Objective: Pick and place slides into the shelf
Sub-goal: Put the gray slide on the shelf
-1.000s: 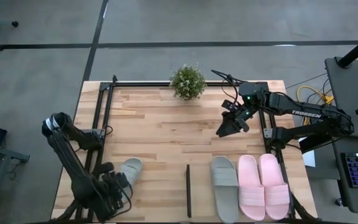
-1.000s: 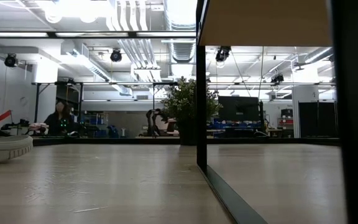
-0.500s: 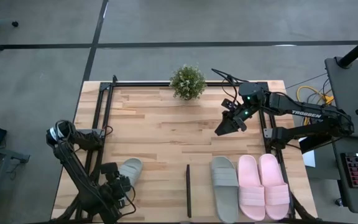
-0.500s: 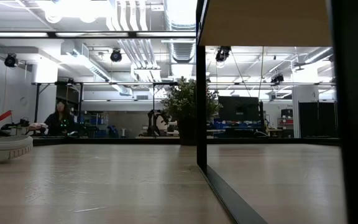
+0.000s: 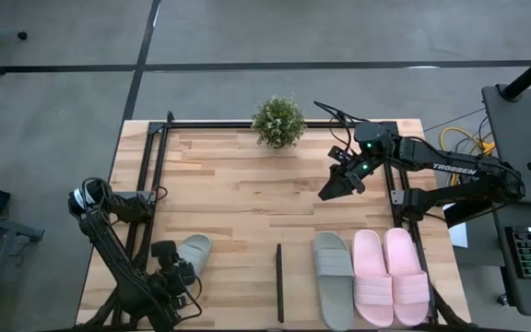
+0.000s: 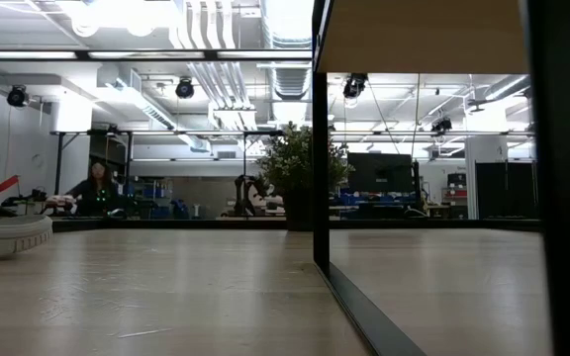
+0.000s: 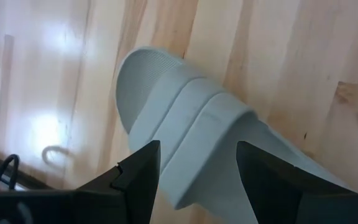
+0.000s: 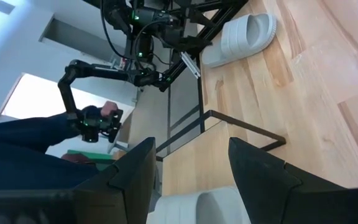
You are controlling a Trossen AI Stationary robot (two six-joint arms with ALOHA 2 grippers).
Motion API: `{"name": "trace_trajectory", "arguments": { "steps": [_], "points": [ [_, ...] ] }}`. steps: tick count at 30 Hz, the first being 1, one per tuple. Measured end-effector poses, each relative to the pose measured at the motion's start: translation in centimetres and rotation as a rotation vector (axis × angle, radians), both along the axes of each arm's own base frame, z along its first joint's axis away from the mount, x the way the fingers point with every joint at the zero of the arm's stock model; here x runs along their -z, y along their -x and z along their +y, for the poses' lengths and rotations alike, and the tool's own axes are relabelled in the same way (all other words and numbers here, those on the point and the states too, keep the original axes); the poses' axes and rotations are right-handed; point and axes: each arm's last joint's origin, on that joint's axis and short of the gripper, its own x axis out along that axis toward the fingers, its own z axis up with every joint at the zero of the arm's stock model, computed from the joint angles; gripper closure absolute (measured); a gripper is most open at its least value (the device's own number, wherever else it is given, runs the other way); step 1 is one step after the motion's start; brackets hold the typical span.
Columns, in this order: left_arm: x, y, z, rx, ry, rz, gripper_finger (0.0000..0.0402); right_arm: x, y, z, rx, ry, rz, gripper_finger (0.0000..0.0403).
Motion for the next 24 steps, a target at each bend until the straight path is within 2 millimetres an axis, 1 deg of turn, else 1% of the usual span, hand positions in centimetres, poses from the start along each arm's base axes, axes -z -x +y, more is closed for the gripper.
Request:
{"name": "trace_trajectory", "arguments": {
  "steps": [6, 11, 18, 24],
  "points": [
    [0.3, -0.3, -0.5, -0.001, 0.058, -0.034, 0.0205, -0.2, -0.1, -0.1, 0.014, 0.015, -0.023, 0.0209],
    [0.5, -0.2, -0.4, 0.013, 0.046, -0.025, 0.0205, -0.3, -0.1, -0.1, 0.014, 0.020, -0.035, 0.0209],
    [2.0, 0.0, 0.0, 0.019, 0.030, -0.013, 0.0205, -0.3, -0.2, -0.1, 0.014, 0.022, -0.041, 0.0209],
    [2.2, 0.0, 0.3, 0.022, 0.003, -0.021, 0.0205, -0.3, -0.2, -0.1, 0.014, 0.021, -0.042, 0.0209]
  ]
}}
